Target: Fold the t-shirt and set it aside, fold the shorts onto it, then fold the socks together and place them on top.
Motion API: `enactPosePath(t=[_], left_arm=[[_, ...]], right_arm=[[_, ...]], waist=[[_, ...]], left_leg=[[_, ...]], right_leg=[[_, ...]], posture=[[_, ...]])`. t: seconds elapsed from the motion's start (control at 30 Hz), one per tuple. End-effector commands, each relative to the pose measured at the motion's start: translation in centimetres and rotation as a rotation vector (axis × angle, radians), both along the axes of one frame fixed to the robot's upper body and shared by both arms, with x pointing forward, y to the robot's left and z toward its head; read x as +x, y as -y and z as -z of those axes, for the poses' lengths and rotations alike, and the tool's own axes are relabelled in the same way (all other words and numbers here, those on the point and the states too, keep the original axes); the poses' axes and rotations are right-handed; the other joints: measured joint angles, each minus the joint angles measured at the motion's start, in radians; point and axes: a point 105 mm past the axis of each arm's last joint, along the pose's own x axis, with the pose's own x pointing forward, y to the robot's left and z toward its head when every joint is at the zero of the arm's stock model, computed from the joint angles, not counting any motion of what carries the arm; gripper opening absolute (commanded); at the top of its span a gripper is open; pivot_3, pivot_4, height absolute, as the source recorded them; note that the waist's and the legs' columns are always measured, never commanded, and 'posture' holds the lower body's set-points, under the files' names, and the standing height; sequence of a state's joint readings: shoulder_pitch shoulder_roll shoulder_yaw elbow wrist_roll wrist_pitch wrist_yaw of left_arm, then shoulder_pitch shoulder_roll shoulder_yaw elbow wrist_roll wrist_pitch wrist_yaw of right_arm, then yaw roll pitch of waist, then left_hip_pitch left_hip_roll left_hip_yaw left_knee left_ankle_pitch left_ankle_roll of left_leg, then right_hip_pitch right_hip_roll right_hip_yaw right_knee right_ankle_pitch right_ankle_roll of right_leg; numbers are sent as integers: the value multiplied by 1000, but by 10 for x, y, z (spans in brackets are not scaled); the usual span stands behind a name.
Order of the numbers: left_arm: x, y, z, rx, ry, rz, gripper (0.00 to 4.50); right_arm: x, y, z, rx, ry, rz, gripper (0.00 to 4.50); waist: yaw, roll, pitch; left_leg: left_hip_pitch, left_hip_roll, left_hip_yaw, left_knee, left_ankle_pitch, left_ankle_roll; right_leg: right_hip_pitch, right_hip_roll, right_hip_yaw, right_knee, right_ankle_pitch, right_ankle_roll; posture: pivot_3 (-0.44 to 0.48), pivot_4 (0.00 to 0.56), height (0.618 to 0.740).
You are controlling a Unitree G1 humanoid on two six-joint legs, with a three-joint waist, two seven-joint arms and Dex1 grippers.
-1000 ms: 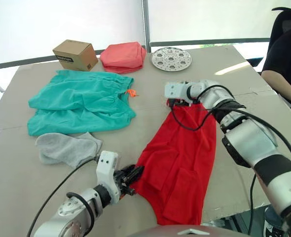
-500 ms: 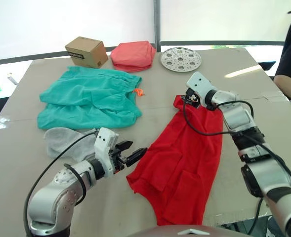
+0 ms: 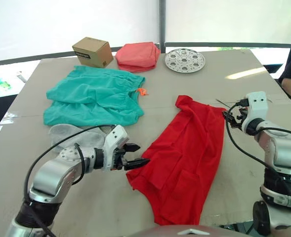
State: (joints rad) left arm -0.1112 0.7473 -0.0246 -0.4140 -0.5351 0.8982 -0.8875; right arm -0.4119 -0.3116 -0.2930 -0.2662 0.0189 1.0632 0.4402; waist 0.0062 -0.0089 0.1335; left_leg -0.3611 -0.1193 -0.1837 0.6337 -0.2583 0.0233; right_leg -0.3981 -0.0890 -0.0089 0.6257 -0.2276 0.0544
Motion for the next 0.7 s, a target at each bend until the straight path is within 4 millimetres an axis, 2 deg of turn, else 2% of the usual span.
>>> enactPosePath(t=[0.03, 0.13, 0.23, 0.33, 0.5, 0.53, 0.57, 0.7], left_arm=[[7, 6, 0, 44, -25, 43, 3995], [12, 9, 4, 77, -39, 105, 3995], [13, 9, 15, 120, -57, 165, 3995], [3, 11, 33, 158, -91, 224, 3124], [-21, 21, 50, 104, -119, 215, 697], [-27, 24, 51, 86, -126, 203, 227], [-31, 25, 53, 72, -129, 181, 42], [-37, 28, 51, 19, -119, 72, 42]], right_arm=[[11, -6, 0, 100, -35, -25, 3575], [16, -17, 9, 133, -81, -89, 3575], [21, -17, 21, 102, -118, -90, 3575], [24, -14, 33, 5, -140, -103, 2718], [31, -14, 32, -76, -98, -123, 201], [33, -16, 31, -76, -93, -130, 0], [34, -19, 31, -79, -91, -142, 0], [42, -33, 29, -133, -68, -200, 0]], waist=[[-2, 0, 1], [-2, -1, 1], [0, -1, 0], [5, -3, -1], [-2, -4, -4], [-4, -4, -5], [-5, -4, -6], [-8, -5, -7]], left_leg=[[0, 0, 0, 0, 0, 0], [0, 0, 2, 0, -1, 2], [0, 0, 3, 0, -1, 2], [1, -1, 5, 0, -1, 2], [4, 0, 12, 0, -5, 7], [4, 0, 13, 0, -5, 8], [5, 0, 14, 0, -7, 10], [5, -1, 18, 0, -7, 11]], right_leg=[[0, 0, 0, 0, 0, 0], [0, 1, 2, 0, 0, 0], [0, 1, 2, -1, 0, 0], [-1, 1, 4, -1, 0, 0], [0, 0, 9, -1, 0, 0], [0, -1, 11, -1, 0, 1], [0, 0, 12, -2, 0, 1], [1, 0, 16, -4, 0, 1]], posture=[[0, 150, 740], [0, 150, 740], [0, 150, 740], [0, 150, 740], [0, 150, 740], [0, 150, 740], [0, 150, 740], [0, 150, 740]])
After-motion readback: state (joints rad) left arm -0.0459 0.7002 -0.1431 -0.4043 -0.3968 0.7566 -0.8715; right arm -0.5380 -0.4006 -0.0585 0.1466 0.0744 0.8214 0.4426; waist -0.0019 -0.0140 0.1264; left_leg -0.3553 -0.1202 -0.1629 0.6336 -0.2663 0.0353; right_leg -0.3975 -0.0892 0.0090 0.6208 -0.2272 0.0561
